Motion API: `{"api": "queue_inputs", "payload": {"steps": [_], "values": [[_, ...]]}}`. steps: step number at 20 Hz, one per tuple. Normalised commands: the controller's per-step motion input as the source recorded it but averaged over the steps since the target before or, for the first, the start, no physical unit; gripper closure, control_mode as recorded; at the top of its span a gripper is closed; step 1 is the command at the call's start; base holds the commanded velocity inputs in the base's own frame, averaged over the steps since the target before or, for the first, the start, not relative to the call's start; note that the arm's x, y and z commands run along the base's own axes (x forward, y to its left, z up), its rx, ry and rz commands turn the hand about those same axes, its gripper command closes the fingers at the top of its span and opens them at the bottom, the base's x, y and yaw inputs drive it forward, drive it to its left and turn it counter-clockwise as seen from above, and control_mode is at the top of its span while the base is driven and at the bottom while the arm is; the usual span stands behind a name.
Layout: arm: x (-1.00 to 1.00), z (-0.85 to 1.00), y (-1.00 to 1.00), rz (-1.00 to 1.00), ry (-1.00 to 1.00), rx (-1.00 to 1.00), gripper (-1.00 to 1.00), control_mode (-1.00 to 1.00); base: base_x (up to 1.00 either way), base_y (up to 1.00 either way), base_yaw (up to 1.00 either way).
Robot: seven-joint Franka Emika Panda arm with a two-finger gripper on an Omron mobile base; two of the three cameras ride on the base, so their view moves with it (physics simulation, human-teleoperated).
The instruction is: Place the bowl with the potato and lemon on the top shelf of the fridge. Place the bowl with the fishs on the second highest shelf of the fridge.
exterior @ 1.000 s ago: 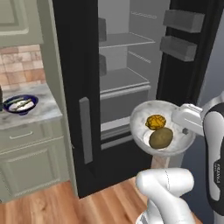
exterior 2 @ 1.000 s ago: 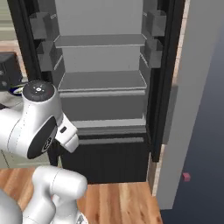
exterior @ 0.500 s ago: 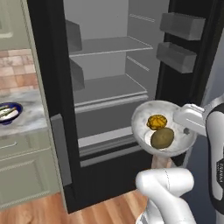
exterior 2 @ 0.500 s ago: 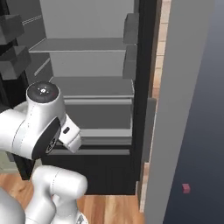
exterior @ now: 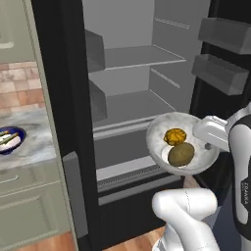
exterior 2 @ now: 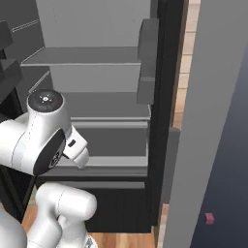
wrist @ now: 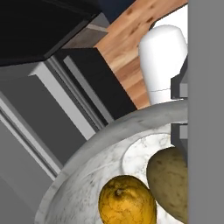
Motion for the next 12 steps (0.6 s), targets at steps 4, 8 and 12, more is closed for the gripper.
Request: {"api": "queue_inputs", "payload": {"steps": [4, 8, 12], "values": [[0.00, 0.00, 0.00, 0.00, 0.00, 0.00, 1.00, 1.00, 0.63, 0.00, 0.04], [0.00, 0.00, 0.00, 0.00, 0.00, 0.00, 1.00, 1.00, 0.55, -0.15, 0.14], [0.00, 0.00, 0.00, 0.00, 0.00, 0.00, 1.00, 1.00, 0.55, 0.00, 0.11]]}}
